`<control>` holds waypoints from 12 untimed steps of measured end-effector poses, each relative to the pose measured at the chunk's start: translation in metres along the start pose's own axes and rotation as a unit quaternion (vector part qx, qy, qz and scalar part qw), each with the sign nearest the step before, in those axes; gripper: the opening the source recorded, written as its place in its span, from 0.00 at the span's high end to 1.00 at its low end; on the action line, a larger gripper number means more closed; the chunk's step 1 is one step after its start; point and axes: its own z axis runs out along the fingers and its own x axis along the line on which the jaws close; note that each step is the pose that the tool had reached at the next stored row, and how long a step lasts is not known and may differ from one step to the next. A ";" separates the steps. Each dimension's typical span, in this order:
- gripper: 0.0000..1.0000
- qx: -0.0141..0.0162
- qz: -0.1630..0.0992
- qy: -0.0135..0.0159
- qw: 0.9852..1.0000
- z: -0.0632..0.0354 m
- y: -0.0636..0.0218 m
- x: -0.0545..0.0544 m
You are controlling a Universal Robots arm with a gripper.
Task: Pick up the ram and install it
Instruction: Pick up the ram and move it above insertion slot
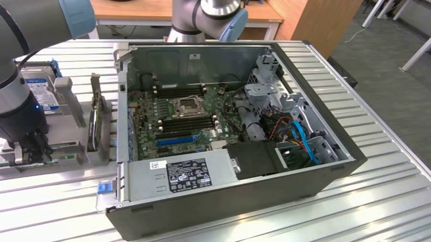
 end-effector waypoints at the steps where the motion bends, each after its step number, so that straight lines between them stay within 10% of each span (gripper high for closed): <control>1: 0.76 0.000 0.000 0.000 1.000 0.0005 0.0000 0.000; 12: 0.76 0.000 0.000 0.000 1.000 0.0037 -0.0002 0.000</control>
